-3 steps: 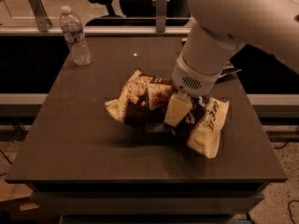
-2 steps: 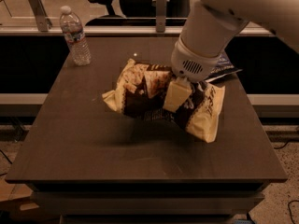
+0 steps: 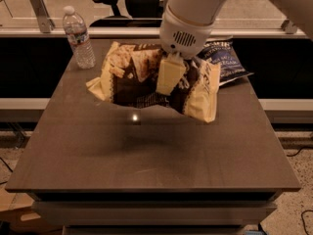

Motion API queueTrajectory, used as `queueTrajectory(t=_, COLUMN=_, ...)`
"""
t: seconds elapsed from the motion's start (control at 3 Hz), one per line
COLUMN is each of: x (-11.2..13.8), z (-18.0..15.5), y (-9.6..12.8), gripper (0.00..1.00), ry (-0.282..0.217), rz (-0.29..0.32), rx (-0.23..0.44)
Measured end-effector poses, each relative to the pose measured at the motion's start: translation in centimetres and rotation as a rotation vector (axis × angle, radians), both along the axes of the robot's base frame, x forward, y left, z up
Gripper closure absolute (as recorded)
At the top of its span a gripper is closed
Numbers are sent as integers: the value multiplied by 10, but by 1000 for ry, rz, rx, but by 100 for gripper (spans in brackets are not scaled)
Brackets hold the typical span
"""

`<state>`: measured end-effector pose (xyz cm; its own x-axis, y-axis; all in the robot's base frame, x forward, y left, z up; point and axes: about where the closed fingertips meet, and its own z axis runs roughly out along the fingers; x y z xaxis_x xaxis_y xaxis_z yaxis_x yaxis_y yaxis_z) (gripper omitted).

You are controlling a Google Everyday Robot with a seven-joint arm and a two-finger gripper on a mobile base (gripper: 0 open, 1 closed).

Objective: Move brown chip bag near water bottle

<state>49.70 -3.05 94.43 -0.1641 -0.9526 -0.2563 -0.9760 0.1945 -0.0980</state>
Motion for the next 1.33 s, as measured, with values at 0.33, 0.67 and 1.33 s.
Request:
queueTrajectory(t=0.33, x=17, z=11, y=31, gripper=100, ry=-9, rz=53, rx=-10)
queueTrajectory(t=0.67, x=42, z=10, y=68, gripper=100, ry=-25, rz=62, rx=-33)
queueTrajectory(t=1.33, x=113, z=6, y=110, gripper=100, ry=-80, rz=-26, rx=-96)
